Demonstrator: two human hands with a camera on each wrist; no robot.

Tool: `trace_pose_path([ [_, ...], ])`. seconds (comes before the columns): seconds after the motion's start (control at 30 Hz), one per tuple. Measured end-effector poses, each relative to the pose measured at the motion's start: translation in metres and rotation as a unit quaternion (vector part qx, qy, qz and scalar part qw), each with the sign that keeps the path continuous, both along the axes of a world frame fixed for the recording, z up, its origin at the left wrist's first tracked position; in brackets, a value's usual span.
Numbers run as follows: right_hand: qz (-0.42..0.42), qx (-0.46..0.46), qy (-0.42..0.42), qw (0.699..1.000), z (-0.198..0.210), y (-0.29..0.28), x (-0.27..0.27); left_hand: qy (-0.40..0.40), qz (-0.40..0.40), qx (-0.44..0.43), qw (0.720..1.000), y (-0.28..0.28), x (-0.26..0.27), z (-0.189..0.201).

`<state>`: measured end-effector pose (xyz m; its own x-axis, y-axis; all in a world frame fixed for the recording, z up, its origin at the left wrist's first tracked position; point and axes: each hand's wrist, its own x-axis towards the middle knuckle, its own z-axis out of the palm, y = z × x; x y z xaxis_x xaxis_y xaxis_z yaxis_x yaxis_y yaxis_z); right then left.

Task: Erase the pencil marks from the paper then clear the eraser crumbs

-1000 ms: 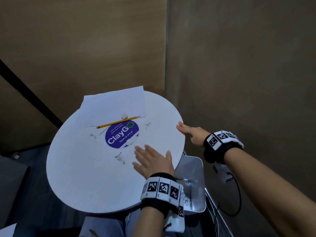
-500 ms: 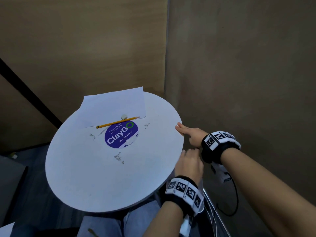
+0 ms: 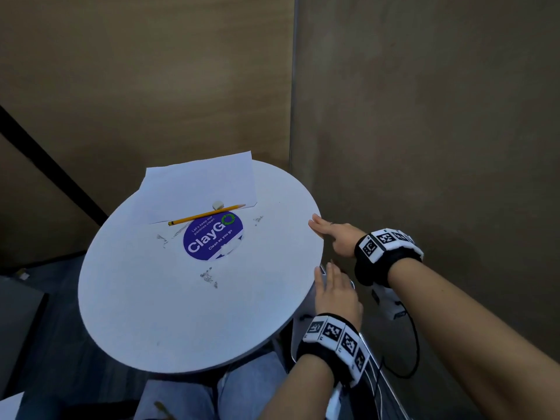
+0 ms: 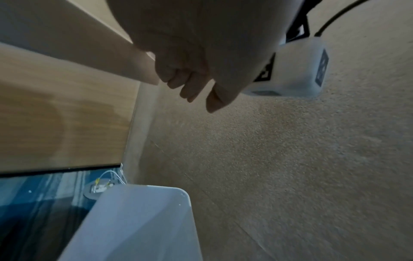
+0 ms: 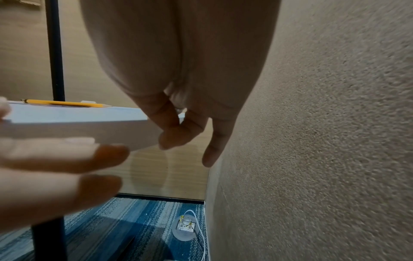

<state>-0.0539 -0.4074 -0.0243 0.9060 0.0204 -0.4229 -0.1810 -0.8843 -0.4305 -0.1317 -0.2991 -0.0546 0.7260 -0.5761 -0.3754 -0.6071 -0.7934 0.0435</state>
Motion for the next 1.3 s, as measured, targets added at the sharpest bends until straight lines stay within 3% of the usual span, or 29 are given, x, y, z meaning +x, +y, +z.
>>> trace_pose_path([
  [0.23, 0.003, -0.031, 0.002, 1.000, 0.009, 0.011, -0.001, 0.049, -0.124, 0.064, 0.989, 0.011, 0.003, 0.007],
  [0.47, 0.037, -0.109, -0.022, 0.993, 0.020, 0.025, -0.008, 0.076, -0.010, -0.075, 0.994, 0.013, 0.020, 0.035],
  [0.73, 0.067, -0.163, 0.009, 0.984, 0.024, 0.028, -0.008, 0.020, -0.030, -0.082, 0.996, 0.014, 0.028, 0.042],
  [0.93, 0.094, -0.193, 0.026, 0.976, 0.027, 0.030, -0.015, -0.043, -0.105, -0.113, 0.987, 0.028, 0.024, 0.052],
  [0.97, 0.087, -0.194, 0.025, 0.977, 0.026, 0.031, -0.020, -0.063, -0.103, -0.131, 0.984, 0.031, 0.026, 0.051],
  [1.13, -0.009, -0.182, 0.042, 0.982, 0.013, 0.057, -0.052, -0.013, -0.018, -0.114, 0.993, 0.056, 0.036, 0.061],
  [1.3, -0.012, -0.252, 0.024, 0.967, 0.018, 0.080, -0.068, -0.027, 0.035, -0.177, 0.983, 0.072, 0.036, 0.074],
])
